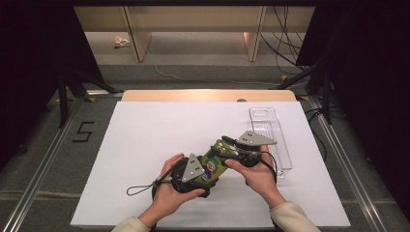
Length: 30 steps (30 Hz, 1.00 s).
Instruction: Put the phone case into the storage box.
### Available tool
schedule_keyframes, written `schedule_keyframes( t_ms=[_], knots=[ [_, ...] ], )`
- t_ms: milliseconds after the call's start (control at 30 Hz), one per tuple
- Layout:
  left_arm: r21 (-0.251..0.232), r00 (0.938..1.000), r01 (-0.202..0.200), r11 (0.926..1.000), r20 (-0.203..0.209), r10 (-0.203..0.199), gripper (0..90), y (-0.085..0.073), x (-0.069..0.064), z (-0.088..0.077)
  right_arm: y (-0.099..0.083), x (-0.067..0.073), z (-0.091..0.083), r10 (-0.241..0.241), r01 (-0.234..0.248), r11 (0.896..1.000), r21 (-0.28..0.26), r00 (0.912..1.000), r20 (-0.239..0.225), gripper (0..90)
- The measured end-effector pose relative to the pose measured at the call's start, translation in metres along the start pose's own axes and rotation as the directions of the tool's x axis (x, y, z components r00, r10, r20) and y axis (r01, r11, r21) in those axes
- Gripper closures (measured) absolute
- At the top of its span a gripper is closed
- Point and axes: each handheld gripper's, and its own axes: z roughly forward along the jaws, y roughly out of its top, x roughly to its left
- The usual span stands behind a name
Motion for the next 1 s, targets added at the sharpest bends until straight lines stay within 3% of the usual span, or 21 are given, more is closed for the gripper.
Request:
schedule_keyframes(
  t_ms=[700,1000],
  knots=[
    [0.006,1.0000,0.004,1.0000,0.003,-0.004,16.3,-0.0010,0.0001,0.0020,0.0000,-0.0014,0.0004,0.052,-0.052,0.999,-0.004,0.9986,-0.006,59.4],
    [0.009,1.0000,0.007,0.9999,0.006,-0.007,16.2,-0.0011,0.0001,0.0036,0.0008,-0.0014,0.0002,0.066,-0.066,0.998,-0.010,0.9977,-0.015,62.3]
  ],
)
